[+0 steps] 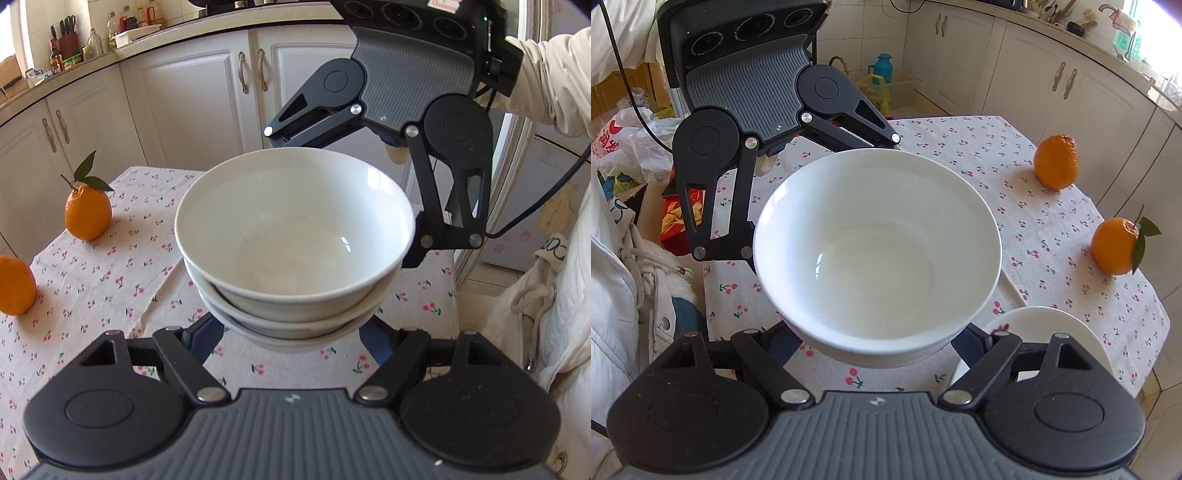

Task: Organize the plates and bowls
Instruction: 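Lift the bowl stack with both grippers and carry it over the plate stack, then lower the bowl stack onto the plate stack with both grippers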

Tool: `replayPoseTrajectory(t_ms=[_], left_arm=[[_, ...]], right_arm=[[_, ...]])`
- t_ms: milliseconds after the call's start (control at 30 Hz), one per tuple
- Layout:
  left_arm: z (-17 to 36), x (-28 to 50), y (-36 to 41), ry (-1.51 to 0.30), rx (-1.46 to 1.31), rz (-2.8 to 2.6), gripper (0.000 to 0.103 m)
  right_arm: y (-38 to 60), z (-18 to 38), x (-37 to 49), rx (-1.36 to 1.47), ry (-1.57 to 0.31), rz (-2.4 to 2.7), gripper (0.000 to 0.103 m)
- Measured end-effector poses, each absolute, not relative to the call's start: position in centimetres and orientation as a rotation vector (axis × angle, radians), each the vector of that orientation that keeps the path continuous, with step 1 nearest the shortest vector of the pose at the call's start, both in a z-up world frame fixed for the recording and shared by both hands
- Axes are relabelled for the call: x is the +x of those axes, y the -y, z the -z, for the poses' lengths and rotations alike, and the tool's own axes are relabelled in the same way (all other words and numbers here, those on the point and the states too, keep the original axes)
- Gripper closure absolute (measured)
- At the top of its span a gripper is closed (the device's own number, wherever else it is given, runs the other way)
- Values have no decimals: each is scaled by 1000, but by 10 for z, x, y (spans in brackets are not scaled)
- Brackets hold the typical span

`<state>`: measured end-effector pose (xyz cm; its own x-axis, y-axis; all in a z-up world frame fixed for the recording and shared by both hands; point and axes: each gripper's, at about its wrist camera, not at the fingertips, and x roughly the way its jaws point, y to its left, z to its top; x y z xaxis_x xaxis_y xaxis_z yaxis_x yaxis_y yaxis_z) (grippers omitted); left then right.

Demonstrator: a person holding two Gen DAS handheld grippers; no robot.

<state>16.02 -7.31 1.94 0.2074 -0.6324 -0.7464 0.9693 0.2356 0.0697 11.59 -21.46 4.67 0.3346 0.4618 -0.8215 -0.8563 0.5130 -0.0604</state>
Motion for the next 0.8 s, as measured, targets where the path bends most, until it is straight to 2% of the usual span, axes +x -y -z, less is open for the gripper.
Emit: replayPoseTrajectory(t_ms=[333,800], left_arm=[[-21,191,130,-589,636,1278,23],[4,222,183,-607,649,1301,23]], right_arm=[[271,-57,131,-554,-830,-803,14],[316,-34,159,-508,-872,-714,13]])
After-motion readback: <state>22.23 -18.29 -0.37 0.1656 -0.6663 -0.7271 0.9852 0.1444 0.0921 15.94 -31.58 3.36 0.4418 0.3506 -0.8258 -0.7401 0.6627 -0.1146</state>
